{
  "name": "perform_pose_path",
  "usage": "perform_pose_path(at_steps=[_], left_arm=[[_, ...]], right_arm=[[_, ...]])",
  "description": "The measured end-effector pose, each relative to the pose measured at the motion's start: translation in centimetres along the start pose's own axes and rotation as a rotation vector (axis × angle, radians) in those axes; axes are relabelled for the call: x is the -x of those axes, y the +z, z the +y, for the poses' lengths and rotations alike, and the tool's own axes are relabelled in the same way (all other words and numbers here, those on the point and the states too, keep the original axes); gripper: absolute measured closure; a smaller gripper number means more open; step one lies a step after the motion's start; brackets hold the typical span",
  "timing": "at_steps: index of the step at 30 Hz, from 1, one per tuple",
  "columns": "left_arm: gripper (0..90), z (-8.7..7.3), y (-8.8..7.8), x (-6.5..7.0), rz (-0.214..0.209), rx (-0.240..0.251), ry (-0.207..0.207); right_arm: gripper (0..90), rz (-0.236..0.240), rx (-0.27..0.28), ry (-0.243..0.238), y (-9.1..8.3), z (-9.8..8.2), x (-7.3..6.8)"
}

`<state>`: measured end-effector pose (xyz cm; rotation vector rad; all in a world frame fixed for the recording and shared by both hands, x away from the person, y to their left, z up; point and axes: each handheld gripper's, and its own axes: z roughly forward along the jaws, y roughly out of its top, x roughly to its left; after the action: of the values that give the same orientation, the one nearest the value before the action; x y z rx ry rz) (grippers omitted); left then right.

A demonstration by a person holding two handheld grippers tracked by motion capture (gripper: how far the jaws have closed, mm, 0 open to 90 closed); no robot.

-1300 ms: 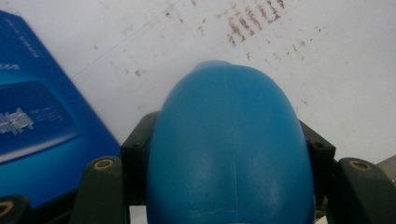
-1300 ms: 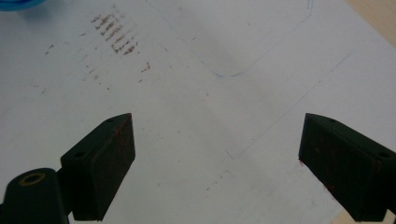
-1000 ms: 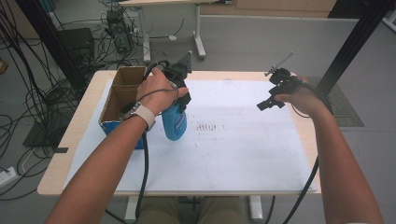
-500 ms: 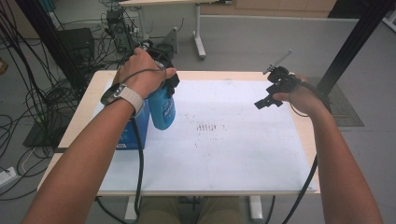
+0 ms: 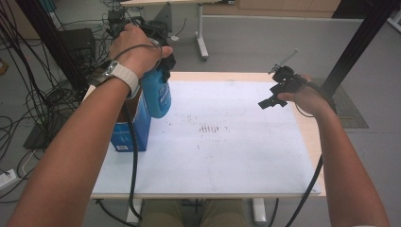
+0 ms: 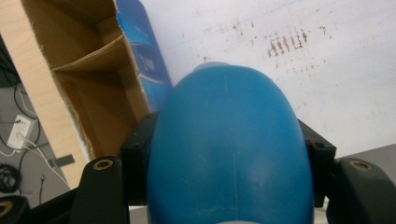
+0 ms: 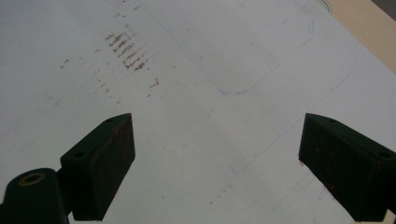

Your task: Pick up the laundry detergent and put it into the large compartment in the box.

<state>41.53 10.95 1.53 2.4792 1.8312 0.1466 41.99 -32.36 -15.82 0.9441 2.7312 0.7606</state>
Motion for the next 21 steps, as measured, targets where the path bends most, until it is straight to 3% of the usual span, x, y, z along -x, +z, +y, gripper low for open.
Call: perform_pose_path(at_steps=[4, 21], left_arm=[[38.5, 0.0, -0.7, -0.5, -0.001, -0.004, -0.035], [38.5, -0.1, -2.2, -3.1, 0.008, -0.023, -0.115]], right_arm=[[10.8, -0.001, 0.005, -0.002, -0.2, -0.1, 0.1], [10.8, 0.004, 0.014, 0.0, -0.2, -0.3, 0.4]])
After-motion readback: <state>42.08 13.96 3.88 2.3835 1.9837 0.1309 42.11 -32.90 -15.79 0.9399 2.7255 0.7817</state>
